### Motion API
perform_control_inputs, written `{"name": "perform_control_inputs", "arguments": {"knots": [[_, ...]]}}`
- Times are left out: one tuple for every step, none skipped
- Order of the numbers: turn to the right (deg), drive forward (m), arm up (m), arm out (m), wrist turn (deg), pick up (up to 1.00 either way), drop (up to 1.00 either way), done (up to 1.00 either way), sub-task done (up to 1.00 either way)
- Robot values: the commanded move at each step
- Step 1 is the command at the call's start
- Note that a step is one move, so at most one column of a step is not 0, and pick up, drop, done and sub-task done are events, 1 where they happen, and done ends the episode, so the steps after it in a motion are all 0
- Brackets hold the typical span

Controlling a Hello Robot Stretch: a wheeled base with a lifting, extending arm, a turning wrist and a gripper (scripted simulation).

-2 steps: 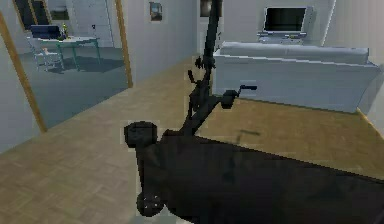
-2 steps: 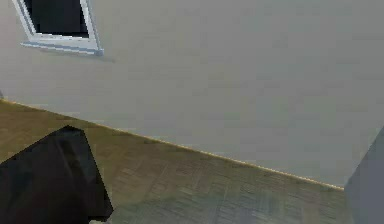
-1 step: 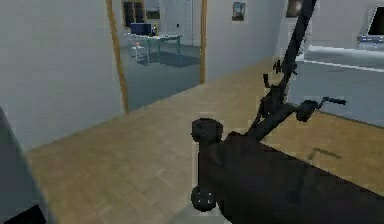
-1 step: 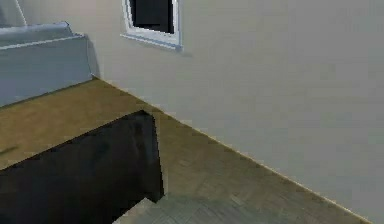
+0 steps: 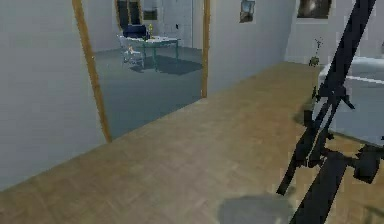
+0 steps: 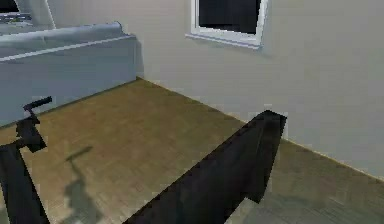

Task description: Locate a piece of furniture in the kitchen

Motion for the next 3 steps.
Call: {"name": "perform_control_inputs", "arguments": {"knots": [[-42.0, 0.0, 0.0, 0.0, 0.0, 0.0, 0.0, 0.0, 0.0], [0.0, 0.45, 0.0, 0.0, 0.0, 0.0, 0.0, 0.0, 0.0], [30.0, 0.0, 0.0, 0.0, 0.0, 0.0, 0.0, 0.0, 0.0]]}}
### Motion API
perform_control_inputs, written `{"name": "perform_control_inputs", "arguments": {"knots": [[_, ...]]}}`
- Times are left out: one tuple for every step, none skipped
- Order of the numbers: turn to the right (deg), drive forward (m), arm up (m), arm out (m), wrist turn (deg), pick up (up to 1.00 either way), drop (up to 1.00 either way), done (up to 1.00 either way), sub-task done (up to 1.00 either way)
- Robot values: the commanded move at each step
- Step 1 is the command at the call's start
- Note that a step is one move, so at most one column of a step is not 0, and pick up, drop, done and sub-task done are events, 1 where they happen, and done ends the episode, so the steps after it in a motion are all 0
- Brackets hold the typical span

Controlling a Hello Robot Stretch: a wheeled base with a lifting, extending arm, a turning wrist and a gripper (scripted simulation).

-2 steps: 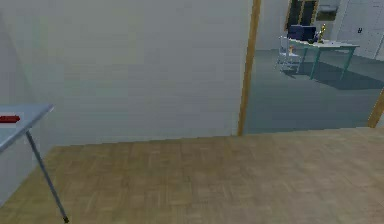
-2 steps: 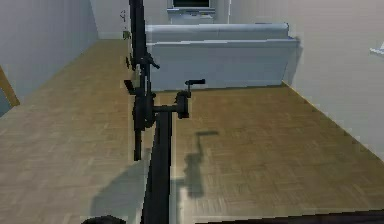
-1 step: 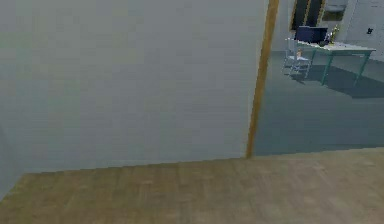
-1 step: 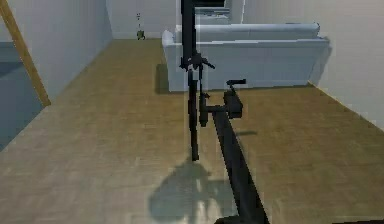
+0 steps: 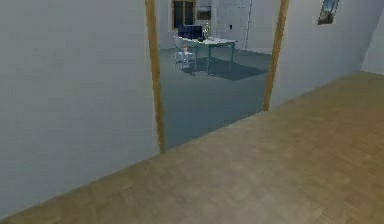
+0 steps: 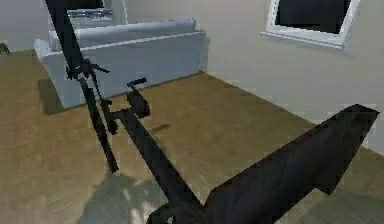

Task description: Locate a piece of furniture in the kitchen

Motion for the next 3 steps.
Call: {"name": "perform_control_inputs", "arguments": {"knots": [[0.0, 1.0, 0.0, 0.0, 0.0, 0.0, 0.0, 0.0, 0.0], [3.0, 0.0, 0.0, 0.0, 0.0, 0.0, 0.0, 0.0, 0.0], [18.0, 0.0, 0.0, 0.0, 0.0, 0.0, 0.0, 0.0, 0.0]]}}
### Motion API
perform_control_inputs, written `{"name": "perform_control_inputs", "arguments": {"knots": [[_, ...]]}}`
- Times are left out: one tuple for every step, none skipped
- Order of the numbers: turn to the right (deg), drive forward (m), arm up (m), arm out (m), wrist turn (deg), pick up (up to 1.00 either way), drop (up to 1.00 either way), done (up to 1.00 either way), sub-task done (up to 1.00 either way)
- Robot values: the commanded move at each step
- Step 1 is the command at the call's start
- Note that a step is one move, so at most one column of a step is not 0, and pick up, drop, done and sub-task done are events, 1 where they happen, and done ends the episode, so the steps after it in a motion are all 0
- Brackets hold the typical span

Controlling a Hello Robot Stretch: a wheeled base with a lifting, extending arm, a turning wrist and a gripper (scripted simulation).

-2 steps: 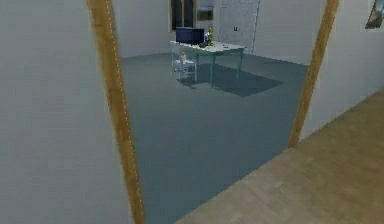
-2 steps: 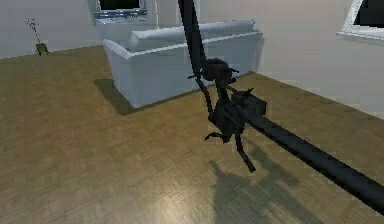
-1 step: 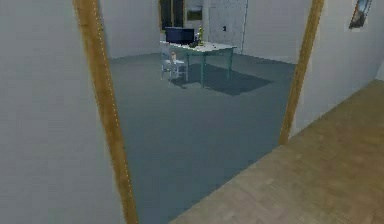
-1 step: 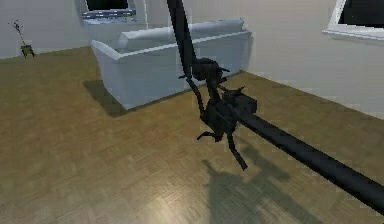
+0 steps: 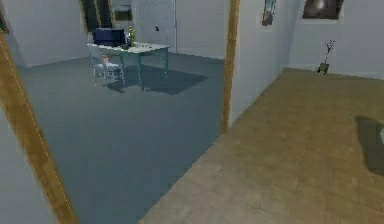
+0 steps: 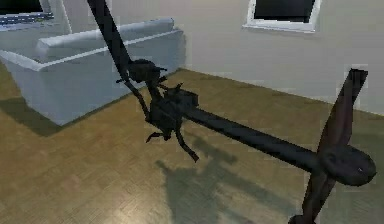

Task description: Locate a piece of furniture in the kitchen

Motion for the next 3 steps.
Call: {"name": "perform_control_inputs", "arguments": {"knots": [[0.0, 0.6, 0.0, 0.0, 0.0, 0.0, 0.0, 0.0, 0.0], [-30.0, 0.0, 0.0, 0.0, 0.0, 0.0, 0.0, 0.0, 0.0], [0.0, 0.45, 0.0, 0.0, 0.0, 0.0, 0.0, 0.0, 0.0]]}}
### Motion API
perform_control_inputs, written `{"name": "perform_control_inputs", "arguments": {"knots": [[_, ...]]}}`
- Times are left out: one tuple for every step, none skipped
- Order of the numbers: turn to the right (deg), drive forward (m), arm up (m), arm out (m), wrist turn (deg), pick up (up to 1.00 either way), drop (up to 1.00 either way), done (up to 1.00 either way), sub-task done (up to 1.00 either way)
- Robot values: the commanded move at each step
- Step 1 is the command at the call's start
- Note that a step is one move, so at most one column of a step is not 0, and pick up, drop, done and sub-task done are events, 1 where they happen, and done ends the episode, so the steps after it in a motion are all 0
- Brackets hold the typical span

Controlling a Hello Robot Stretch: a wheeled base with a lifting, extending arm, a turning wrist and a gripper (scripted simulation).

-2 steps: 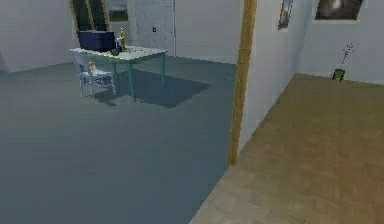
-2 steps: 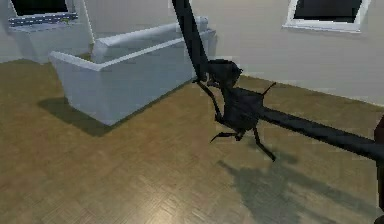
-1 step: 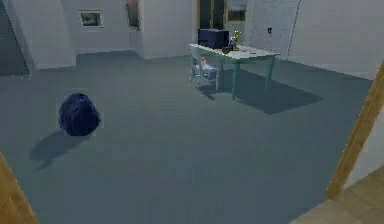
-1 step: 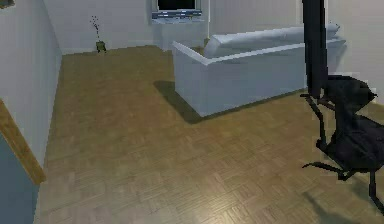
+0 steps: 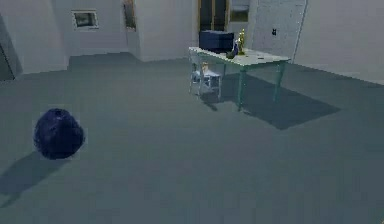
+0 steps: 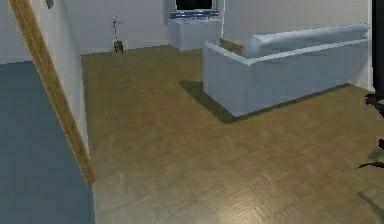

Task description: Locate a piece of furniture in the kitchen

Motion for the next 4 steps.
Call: {"name": "perform_control_inputs", "arguments": {"knots": [[-3.0, 0.0, 0.0, 0.0, 0.0, 0.0, 0.0, 0.0, 0.0], [0.0, 1.0, 0.0, 0.0, 0.0, 0.0, 0.0, 0.0, 0.0], [0.0, 1.0, 0.0, 0.0, 0.0, 0.0, 0.0, 0.0, 0.0], [-3.0, 0.0, 0.0, 0.0, 0.0, 0.0, 0.0, 0.0, 0.0]]}}
